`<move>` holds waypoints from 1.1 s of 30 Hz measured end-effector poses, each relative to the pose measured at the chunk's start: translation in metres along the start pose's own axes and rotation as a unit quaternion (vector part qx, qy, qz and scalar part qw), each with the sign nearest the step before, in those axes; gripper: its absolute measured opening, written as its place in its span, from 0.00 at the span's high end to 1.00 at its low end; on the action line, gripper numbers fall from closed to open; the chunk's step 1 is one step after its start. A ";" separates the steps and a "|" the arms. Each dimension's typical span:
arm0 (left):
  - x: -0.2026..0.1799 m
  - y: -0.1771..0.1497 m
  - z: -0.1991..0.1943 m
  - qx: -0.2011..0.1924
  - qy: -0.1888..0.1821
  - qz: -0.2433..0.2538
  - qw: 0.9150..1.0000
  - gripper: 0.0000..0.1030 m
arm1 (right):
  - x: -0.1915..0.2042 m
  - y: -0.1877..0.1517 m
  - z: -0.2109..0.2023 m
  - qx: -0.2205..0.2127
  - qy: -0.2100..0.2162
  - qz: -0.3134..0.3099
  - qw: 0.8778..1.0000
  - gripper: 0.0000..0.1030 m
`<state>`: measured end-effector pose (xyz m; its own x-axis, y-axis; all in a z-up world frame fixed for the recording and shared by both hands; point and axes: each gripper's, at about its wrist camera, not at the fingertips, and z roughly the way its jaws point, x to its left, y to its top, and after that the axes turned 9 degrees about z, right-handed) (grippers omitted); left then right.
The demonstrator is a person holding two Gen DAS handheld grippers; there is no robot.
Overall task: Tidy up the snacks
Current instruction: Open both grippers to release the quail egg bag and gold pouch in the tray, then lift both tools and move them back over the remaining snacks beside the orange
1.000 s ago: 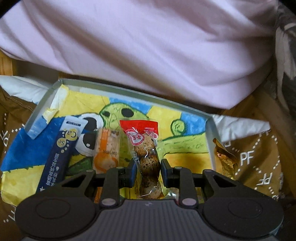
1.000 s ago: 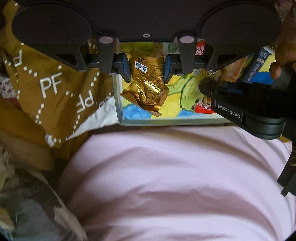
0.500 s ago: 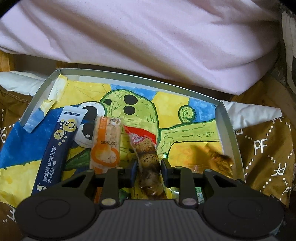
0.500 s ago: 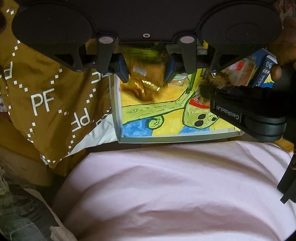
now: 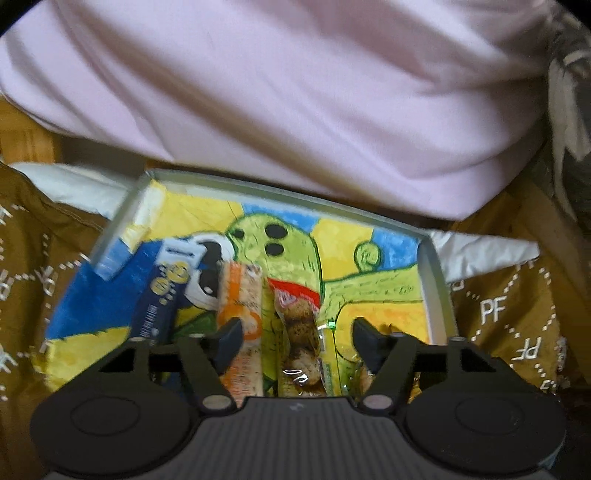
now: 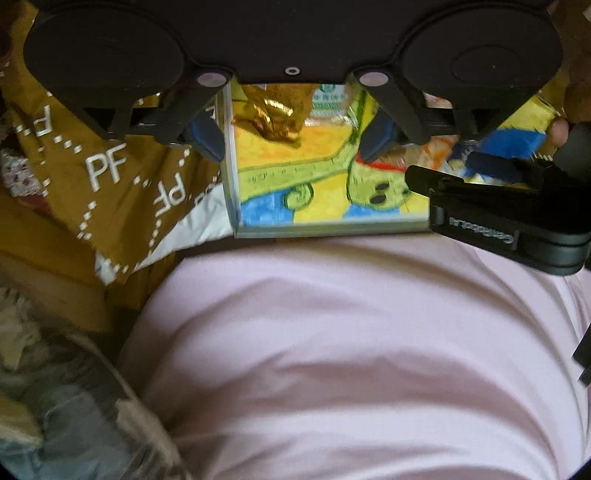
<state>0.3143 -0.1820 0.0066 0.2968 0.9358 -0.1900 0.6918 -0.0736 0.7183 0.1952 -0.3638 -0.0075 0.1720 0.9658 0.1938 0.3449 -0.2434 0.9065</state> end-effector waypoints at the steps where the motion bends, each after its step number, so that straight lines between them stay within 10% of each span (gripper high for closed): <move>1: 0.002 0.001 -0.008 -0.010 0.002 0.000 1.000 0.21 | 0.000 0.002 -0.007 -0.009 0.002 0.002 1.000 0.13; 11: 0.016 -0.015 -0.098 -0.092 0.032 0.014 0.995 0.01 | 0.010 0.014 -0.089 -0.098 0.012 0.005 0.995 0.01; 33: 0.045 -0.124 -0.239 -0.184 0.056 0.051 0.980 0.00 | 0.049 -0.042 -0.240 -0.129 0.036 0.035 0.990 0.01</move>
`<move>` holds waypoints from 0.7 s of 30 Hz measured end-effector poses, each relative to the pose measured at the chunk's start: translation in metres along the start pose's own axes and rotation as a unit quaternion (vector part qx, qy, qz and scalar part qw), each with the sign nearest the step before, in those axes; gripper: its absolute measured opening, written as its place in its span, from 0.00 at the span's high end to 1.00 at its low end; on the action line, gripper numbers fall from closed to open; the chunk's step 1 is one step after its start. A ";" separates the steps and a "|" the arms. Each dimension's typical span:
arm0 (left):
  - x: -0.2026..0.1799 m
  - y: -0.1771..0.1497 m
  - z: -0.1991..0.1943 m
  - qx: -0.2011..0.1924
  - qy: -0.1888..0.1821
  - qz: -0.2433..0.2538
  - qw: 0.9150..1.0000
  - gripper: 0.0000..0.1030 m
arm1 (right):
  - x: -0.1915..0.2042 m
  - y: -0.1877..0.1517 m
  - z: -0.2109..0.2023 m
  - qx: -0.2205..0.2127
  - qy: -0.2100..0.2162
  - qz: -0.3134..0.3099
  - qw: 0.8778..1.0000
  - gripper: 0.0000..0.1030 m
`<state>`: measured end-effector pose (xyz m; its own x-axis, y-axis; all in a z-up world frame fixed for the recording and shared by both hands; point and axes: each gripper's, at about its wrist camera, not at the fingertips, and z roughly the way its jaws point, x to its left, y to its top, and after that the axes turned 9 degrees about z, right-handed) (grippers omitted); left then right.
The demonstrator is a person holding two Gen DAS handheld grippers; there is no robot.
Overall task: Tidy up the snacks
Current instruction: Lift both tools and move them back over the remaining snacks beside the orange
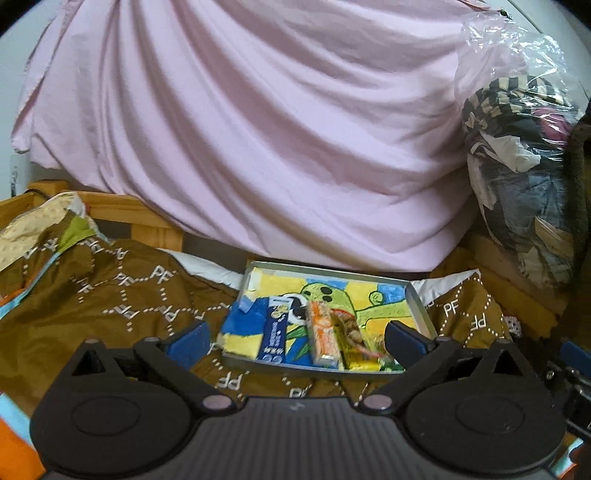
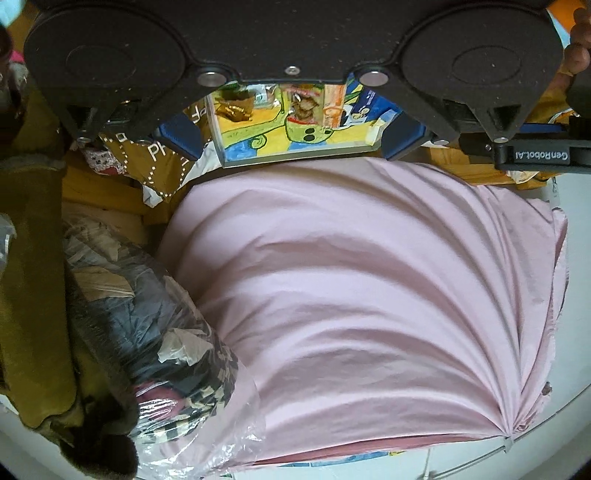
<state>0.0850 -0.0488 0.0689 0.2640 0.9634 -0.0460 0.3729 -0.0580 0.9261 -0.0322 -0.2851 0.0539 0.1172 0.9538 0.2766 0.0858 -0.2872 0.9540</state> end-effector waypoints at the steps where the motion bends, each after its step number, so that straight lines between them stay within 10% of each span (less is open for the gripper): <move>1: 0.002 -0.003 -0.004 0.001 0.000 0.001 1.000 0.00 | 0.001 -0.002 -0.004 0.002 0.000 0.001 1.000 0.01; 21: 0.035 -0.068 -0.025 0.082 0.006 0.001 0.997 0.00 | 0.017 -0.044 -0.020 0.108 -0.025 -0.013 0.994 0.01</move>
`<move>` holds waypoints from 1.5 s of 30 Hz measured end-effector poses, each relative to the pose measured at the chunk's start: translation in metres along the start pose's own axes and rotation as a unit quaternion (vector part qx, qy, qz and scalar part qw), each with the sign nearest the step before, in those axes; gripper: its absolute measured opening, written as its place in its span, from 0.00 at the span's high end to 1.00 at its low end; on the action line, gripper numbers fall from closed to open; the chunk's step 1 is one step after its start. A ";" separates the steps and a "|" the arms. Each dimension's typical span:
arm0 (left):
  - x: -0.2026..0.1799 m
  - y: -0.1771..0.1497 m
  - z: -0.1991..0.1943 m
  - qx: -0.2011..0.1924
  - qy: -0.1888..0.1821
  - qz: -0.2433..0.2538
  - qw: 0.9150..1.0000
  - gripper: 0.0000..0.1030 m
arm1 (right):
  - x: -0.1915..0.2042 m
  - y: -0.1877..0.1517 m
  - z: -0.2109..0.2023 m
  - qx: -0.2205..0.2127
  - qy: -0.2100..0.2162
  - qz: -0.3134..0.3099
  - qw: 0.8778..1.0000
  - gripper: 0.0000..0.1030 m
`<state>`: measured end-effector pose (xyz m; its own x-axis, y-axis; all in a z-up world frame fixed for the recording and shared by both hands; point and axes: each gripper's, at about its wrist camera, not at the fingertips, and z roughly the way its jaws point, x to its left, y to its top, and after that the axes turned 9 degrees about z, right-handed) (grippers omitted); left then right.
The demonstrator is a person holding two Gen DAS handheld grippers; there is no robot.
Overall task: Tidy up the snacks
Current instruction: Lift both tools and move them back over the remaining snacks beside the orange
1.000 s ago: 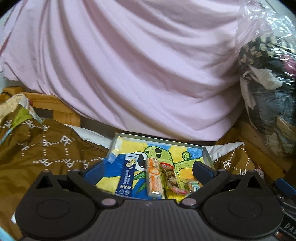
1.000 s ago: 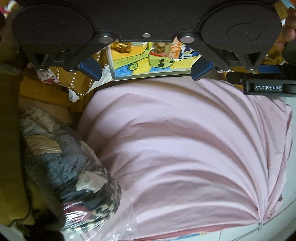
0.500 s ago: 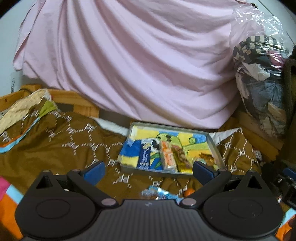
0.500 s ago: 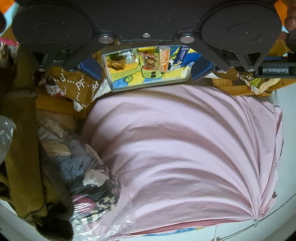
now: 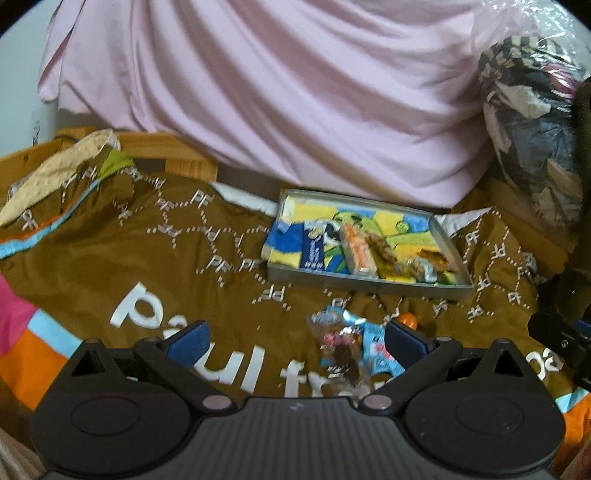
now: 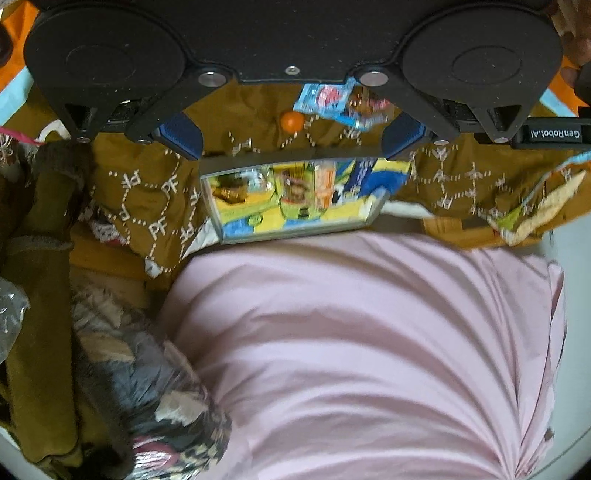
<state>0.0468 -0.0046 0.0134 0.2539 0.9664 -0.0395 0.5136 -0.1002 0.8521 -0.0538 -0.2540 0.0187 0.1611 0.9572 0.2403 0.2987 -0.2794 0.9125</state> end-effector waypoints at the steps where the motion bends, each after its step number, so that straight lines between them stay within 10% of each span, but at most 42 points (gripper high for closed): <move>1: 0.001 -0.002 0.001 0.003 0.002 0.000 1.000 0.00 | 0.001 -0.001 0.001 0.005 0.000 -0.003 1.000 0.01; 45: -0.007 -0.015 0.030 0.129 0.025 0.049 0.990 0.00 | 0.004 -0.017 0.030 0.113 -0.033 -0.027 0.993 0.01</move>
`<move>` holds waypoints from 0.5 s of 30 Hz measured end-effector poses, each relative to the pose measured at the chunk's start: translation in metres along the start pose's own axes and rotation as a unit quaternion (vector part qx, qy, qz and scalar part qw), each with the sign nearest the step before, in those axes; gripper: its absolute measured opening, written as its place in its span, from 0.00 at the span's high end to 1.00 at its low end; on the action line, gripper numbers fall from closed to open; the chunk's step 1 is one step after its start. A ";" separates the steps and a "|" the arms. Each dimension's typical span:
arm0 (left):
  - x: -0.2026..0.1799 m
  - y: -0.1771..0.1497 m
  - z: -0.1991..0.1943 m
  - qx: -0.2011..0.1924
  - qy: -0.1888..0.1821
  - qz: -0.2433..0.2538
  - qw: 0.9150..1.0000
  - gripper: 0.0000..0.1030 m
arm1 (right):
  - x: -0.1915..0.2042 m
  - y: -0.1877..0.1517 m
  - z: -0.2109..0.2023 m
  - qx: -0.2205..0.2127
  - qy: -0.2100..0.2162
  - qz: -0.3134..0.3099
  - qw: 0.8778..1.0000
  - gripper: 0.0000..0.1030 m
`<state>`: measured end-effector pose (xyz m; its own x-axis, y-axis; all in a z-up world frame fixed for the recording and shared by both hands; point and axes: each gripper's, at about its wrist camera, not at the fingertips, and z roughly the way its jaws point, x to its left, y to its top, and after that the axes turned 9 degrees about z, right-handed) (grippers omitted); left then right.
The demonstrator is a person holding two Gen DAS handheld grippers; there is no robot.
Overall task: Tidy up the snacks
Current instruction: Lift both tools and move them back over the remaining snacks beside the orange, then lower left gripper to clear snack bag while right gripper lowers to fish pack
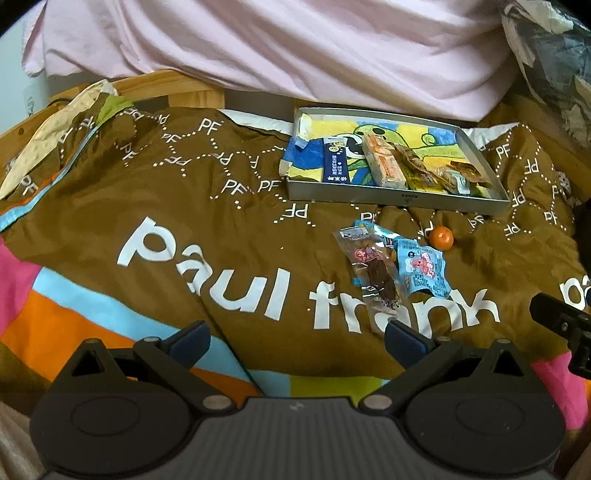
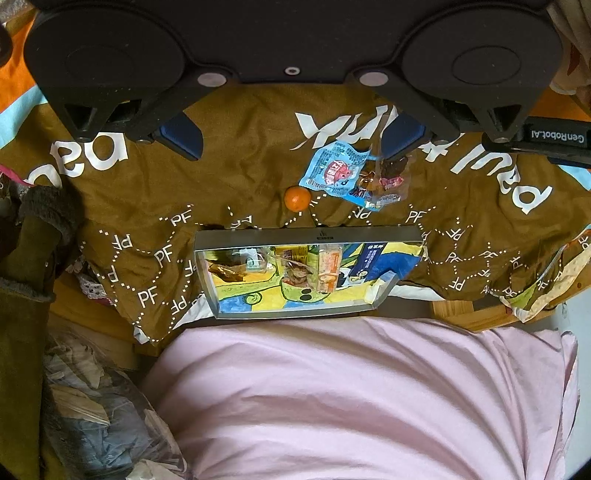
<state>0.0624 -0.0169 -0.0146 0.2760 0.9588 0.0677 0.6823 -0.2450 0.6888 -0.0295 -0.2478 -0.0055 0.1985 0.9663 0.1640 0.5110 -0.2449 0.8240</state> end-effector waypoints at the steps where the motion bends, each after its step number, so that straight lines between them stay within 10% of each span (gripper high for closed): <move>1: -0.001 0.002 0.000 0.000 0.001 0.004 1.000 0.00 | 0.000 0.000 0.000 -0.001 0.000 0.000 1.000 0.01; 15: -0.013 0.034 0.034 0.020 -0.010 0.064 0.998 0.00 | -0.001 0.008 0.011 0.015 -0.010 0.006 1.000 0.01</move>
<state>0.1055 -0.0423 -0.0166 0.3751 0.9165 0.1392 0.6672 -0.3712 0.6458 -0.0164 -0.2517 -0.0055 0.2215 0.9614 0.1631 0.5337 -0.2595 0.8048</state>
